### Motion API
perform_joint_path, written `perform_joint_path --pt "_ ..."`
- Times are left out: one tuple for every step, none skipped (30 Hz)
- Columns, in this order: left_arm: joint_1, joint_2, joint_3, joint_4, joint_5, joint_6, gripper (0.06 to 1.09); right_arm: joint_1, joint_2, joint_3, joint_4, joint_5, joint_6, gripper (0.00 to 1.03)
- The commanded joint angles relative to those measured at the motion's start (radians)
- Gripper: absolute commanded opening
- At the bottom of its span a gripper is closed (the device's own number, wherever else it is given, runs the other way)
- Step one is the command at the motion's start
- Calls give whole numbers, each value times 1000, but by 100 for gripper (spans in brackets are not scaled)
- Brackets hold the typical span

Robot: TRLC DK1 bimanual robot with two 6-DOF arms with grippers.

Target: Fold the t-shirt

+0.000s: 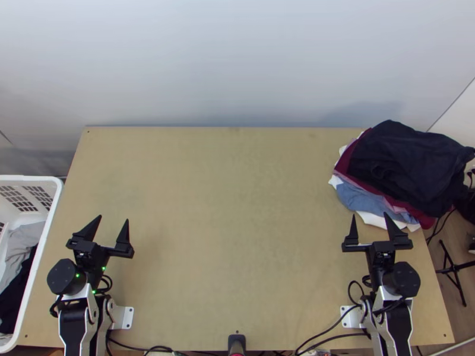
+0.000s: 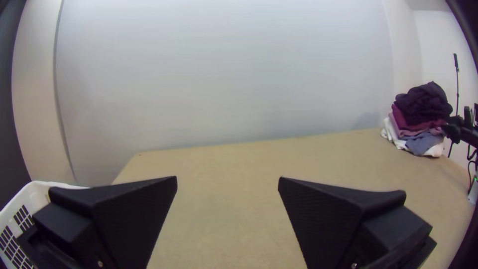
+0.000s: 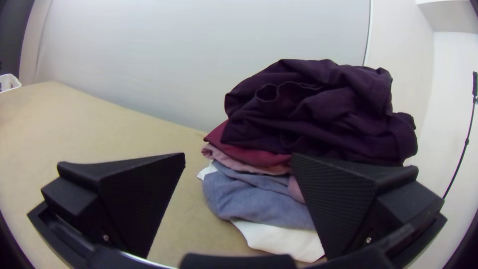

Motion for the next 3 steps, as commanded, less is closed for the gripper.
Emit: perform_joint_path --pt "2 0 0 -2 0 1 105 0 1 0 0 1 0 99" --pt "2 0 0 -2 0 1 105 0 1 0 0 1 0 99" --pt "2 0 0 0 0 1 105 0 1 0 0 1 0 99"
